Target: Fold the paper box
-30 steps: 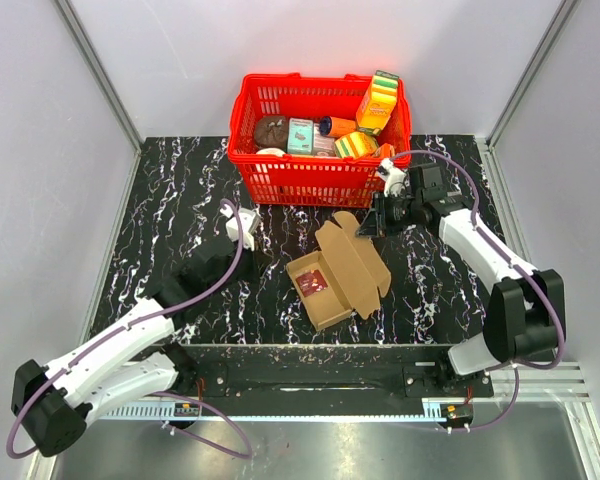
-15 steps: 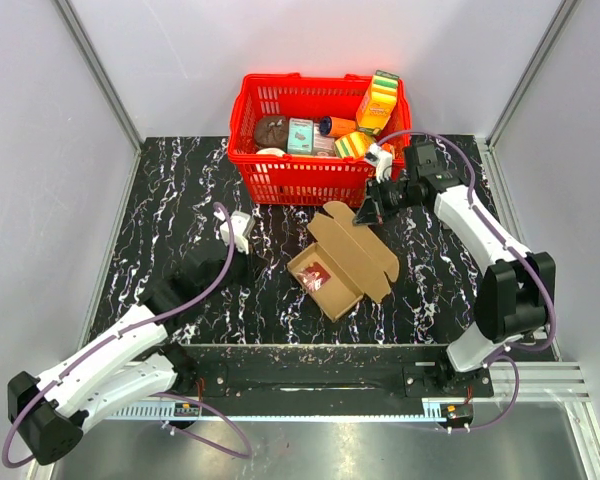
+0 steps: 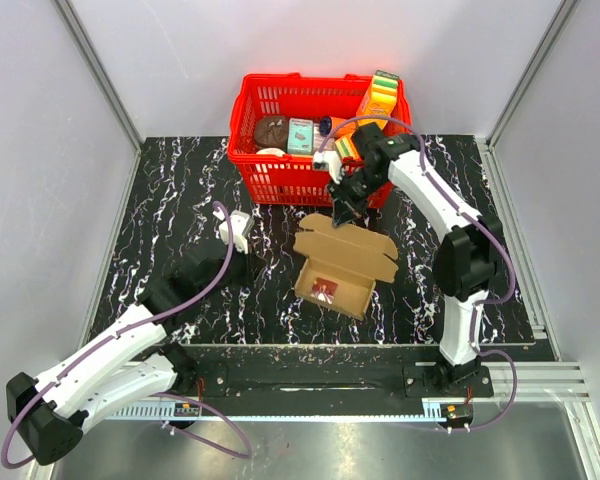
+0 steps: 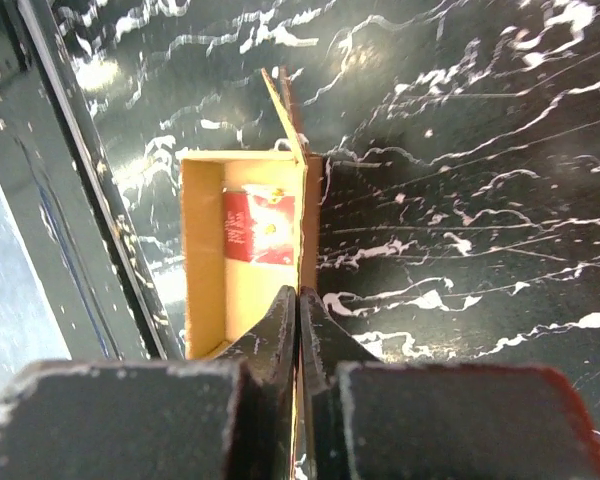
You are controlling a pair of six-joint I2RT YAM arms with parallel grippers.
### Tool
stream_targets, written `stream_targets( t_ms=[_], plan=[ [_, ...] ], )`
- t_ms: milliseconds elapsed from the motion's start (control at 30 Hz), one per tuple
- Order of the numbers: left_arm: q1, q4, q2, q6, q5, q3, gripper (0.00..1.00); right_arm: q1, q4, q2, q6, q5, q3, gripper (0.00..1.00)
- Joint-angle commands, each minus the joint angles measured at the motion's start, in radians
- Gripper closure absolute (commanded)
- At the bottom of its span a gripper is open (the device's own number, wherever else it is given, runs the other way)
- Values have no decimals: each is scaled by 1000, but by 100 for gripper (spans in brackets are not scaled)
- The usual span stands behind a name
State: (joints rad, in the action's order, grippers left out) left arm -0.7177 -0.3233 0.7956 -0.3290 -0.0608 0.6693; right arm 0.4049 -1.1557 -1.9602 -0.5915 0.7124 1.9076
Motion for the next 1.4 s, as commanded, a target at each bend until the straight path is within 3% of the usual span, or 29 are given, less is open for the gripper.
stream_targets(
  t_ms=[0, 100, 200, 267, 467, 567, 600, 633, 733, 900, 1033, 1233, 1367],
  plan=[
    [6, -5, -15, 10, -25, 55, 92, 58, -193, -31, -152, -140, 80, 93],
    [6, -7, -13, 11, -28, 58, 92, 71, -188, -16, -182, -133, 84, 91],
    [6, -3, -7, 10, -27, 59, 92, 97, -153, 17, -189, -152, 59, 68],
    [6, 4, -3, 8, -22, 59, 92, 107, -141, 36, -189, -172, 38, 58],
    [6, 10, 4, 10, -17, 67, 92, 109, 40, 163, -88, -246, -64, 52],
    [6, 18, 14, 21, -19, 81, 87, 103, 218, 265, 88, -394, -145, 40],
    [6, 20, 22, 25, -16, 94, 85, 98, 294, 289, 137, -434, -166, 27],
    [6, 24, 40, 30, -13, 104, 83, 86, 322, 311, 236, -464, -209, 23],
    [6, 35, 92, 51, 6, 151, 78, -9, 388, 401, 445, -465, -298, 12],
    [27, 32, 175, 107, 55, 236, 60, -109, 430, 625, 778, -614, -488, 10],
    [66, 39, 261, 127, 165, 269, 47, -117, 400, 748, 936, -593, -672, 9],
    [152, 72, 332, 140, 309, 280, 23, -120, 433, 891, 996, -580, -884, 6],
    [230, 125, 352, 159, 435, 265, 19, -136, 487, 900, 981, -521, -955, 5]
  ],
)
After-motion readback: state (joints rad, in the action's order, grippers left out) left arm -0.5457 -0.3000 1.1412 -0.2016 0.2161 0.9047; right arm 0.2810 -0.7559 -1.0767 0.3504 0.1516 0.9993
